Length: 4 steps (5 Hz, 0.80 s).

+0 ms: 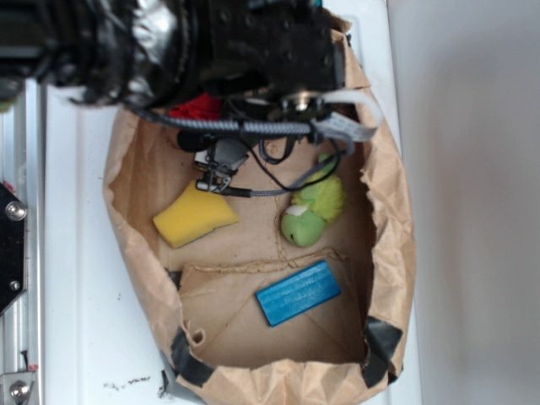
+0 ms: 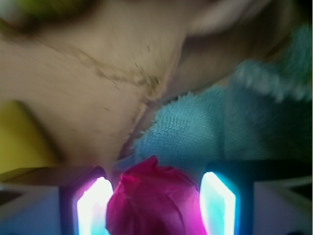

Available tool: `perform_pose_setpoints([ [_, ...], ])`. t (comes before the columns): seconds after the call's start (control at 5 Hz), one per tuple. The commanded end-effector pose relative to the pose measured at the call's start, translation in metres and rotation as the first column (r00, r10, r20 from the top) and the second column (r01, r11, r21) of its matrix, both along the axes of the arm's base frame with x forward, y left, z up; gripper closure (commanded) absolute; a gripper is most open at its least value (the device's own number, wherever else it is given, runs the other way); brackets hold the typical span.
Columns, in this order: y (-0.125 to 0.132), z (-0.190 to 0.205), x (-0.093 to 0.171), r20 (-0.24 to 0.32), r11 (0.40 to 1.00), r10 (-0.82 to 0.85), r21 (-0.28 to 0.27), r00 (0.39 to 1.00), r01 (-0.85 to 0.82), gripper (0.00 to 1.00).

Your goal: Grab the red paper.

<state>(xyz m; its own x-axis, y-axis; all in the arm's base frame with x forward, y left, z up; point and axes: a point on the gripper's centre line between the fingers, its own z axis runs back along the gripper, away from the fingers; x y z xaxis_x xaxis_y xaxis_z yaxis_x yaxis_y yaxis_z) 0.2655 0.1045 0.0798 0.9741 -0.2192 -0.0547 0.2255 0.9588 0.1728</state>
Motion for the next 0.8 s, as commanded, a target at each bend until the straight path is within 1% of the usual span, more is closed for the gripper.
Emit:
perform_pose_setpoints([
  [0.0,-0.006,0.071,0.001,0.099,0.993,0.053,-0.108,0.994,-0.043,1.0],
  [0.2,-0.013,0.095,0.0,0.125,0.976,0.103,-0.205,0.987,-0.076,1.0],
  [0.4,-0.023,0.11,-0.003,0.2,0.96,0.102,-0.276,0.974,-0.044,1.0],
  [0.6,-0.035,0.115,-0.004,0.257,0.957,0.101,-0.289,0.961,-0.023,1.0],
])
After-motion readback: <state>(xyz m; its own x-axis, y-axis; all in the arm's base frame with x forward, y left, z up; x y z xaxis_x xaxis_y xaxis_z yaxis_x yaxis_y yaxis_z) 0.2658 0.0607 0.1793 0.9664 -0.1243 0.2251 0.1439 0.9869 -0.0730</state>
